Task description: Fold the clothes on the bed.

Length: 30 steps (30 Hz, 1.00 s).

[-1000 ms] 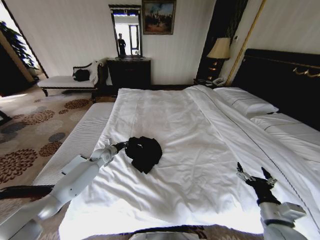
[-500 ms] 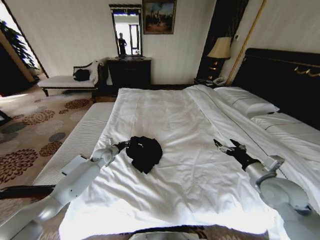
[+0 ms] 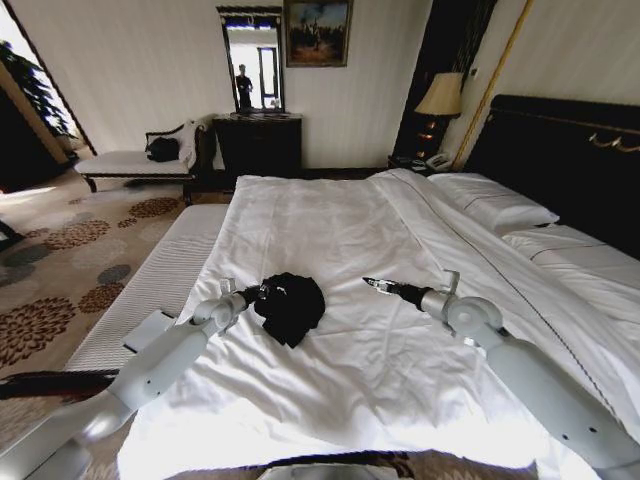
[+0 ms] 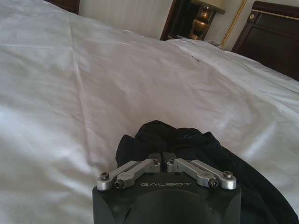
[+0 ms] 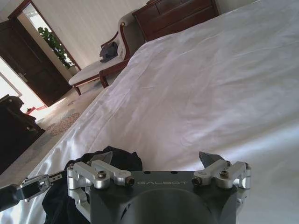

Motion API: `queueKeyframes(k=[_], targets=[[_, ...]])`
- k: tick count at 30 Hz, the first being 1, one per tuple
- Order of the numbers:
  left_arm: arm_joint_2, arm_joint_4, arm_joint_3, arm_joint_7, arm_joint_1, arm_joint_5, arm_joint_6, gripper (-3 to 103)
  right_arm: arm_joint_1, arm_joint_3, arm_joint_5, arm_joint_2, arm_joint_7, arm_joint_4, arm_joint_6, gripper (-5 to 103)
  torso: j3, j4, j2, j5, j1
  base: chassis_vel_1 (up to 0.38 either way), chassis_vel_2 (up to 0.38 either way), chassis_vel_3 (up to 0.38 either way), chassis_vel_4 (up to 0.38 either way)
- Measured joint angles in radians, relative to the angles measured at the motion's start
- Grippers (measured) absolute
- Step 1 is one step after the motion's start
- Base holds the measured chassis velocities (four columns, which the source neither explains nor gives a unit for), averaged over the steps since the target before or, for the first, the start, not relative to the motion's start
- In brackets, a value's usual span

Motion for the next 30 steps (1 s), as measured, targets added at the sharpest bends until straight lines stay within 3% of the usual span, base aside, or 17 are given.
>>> queueKeyframes(k=[8, 30], targets=[[-0.009, 0.002, -0.005, 0.000, 0.003, -0.006, 0.000, 1, 0.172, -0.182, -0.043, 0.090, -0.015, -0.185, 0.001, 100, 0.000, -0.0008, 0.000, 0.0001, 0.000, 0.000, 0.000, 0.000, 0.000], [-0.009, -0.015, -0.035, 0.000, 0.043, -0.006, -0.002, 1, 0.287, -0.344, -0.105, 0.247, -0.047, -0.383, 0.016, 100, 0.000, -0.0004, 0.000, 0.0001, 0.000, 0.000, 0.000, 0.000, 0.000]])
